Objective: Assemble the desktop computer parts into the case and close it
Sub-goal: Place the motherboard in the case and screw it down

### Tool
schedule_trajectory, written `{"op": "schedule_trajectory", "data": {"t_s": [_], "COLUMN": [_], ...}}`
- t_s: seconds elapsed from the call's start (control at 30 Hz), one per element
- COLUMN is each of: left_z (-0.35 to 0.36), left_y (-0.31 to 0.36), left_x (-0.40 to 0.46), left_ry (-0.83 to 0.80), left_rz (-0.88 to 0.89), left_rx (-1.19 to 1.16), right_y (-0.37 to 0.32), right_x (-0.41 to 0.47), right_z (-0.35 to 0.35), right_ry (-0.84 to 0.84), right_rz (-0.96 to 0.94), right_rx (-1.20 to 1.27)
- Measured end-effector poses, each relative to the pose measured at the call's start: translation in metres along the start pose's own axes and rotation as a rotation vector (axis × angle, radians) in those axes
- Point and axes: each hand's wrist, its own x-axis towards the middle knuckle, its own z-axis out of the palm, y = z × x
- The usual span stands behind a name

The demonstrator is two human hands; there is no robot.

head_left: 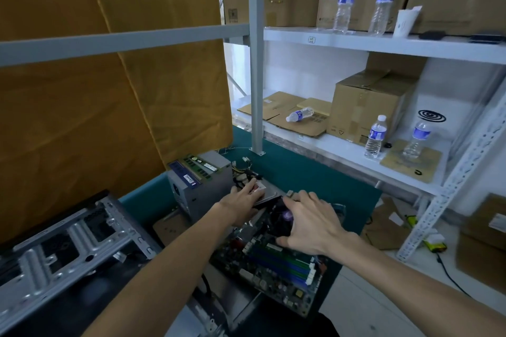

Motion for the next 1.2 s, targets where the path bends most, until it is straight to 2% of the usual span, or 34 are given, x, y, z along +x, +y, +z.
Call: {"op": "schedule_trajectory", "data": {"t_s": [0.23,0.43,0.6,0.73,0.83,0.97,1.03,1.07,1.2], "left_z": [0.011,0.009,0.010,0.009,0.002,-0.016,-0.032,-0.040,-0.068], "left_y": [-0.008,-0.016,-0.009,-0.009,-0.007,0.002,0.002,0.001,-0.011], "left_x": [0.007,0.003,0.005,0.004,-0.001,-0.015,-0.034,-0.046,-0.106], "left_ry": [-0.009,-0.067,-0.074,-0.074,-0.073,0.016,0.047,0.052,0.192], "left_rz": [-0.059,-0.084,-0.086,-0.098,-0.113,-0.041,-0.060,-0.033,0.034], "left_rx": [0.074,-0.087,0.047,0.040,-0.118,-0.705,-0.897,-0.939,-0.867], "right_y": [0.020,0.027,0.025,0.027,0.031,0.032,0.030,0.028,0.012], "right_x": [-0.023,-0.041,-0.049,-0.054,-0.057,-0.062,-0.064,-0.066,-0.077], "right_z": [-0.004,-0.013,-0.024,-0.030,-0.034,-0.044,-0.050,-0.054,-0.074], "right_ry": [0.001,-0.013,-0.032,-0.011,0.034,0.113,0.151,0.172,0.275], "right_rz": [-0.010,0.007,-0.002,0.003,0.010,0.045,0.059,0.063,0.055], "right_rx": [0.017,0.053,0.043,0.057,0.071,0.098,0.128,0.150,0.270]}}
